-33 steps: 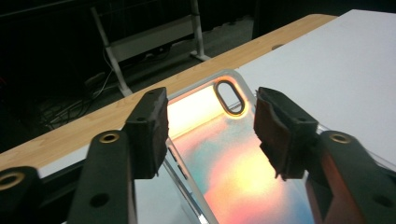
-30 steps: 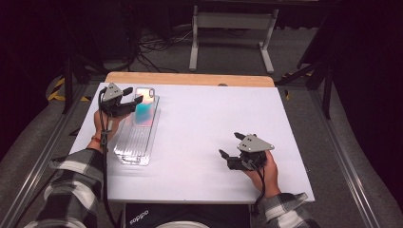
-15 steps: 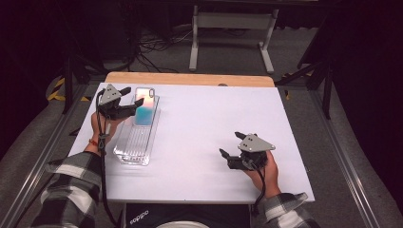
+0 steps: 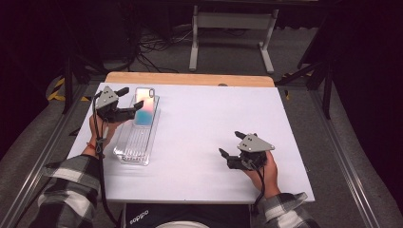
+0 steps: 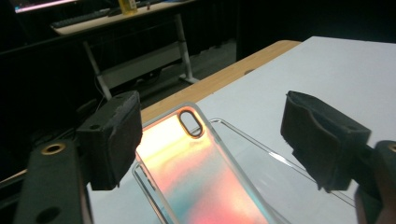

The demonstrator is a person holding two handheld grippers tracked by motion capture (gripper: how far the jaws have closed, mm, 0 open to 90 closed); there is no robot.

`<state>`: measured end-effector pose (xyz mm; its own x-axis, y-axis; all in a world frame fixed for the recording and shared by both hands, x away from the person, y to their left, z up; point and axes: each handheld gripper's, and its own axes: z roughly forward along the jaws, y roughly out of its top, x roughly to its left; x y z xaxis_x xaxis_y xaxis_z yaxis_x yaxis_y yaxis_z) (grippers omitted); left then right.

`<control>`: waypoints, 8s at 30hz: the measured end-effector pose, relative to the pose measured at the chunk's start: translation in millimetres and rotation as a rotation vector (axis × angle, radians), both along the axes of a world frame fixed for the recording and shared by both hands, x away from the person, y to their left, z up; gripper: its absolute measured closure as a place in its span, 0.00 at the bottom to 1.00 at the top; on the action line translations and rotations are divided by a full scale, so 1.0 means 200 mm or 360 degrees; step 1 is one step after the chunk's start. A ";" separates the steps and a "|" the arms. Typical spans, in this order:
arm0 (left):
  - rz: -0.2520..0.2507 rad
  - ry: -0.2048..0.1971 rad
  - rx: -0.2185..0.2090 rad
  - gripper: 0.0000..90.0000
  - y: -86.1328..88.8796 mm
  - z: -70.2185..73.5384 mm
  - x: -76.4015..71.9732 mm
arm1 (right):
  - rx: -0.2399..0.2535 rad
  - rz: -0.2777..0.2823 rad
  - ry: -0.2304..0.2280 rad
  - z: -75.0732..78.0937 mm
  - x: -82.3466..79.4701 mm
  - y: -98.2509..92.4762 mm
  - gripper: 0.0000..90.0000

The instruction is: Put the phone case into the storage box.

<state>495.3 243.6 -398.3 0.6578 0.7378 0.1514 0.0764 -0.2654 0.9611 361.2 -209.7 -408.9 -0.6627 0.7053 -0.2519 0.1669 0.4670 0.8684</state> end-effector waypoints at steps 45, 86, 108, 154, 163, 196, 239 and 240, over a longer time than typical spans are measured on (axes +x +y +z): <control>-0.0114 -0.0025 -0.0080 0.03 -0.03 0.05 -0.20 | 0.0054 0.0007 -0.0093 0.02 -0.03 0.00 0.13; -0.0223 -0.0049 -0.0028 0.03 -0.05 0.07 -0.42 | 0.0078 -0.0018 -0.0099 0.03 -0.03 -0.02 0.09; -0.0324 -0.0067 -0.0066 0.03 -0.11 0.08 -0.52 | 0.0062 -0.0003 -0.0121 0.03 -0.04 -0.01 0.09; -0.0444 -0.0099 0.0055 0.06 -0.23 0.01 -0.70 | 0.0060 0.0093 -0.0131 0.01 -0.12 0.02 0.09; -0.0455 -0.0091 0.0086 0.07 -0.23 -0.03 -0.73 | 0.0052 0.0099 -0.0138 0.01 -0.16 0.01 0.09; -0.0330 0.0120 0.0026 0.07 -0.09 -0.23 -0.77 | 0.0088 0.0115 -0.0178 -0.01 -0.19 -0.01 0.03; -0.0345 0.0077 0.0053 0.08 -0.08 -0.21 -0.77 | 0.0027 0.0110 -0.0191 -0.03 -0.18 0.01 0.07; -0.0345 0.0083 0.0052 0.08 -0.08 -0.21 -0.77 | 0.0027 0.0108 -0.0191 -0.03 -0.18 0.01 0.07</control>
<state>340.8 227.2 -439.6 0.8080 0.5736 0.1347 0.0633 -0.3118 0.9480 325.2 -207.2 -415.5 -0.6749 0.6646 -0.3206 0.0300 0.4588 0.8880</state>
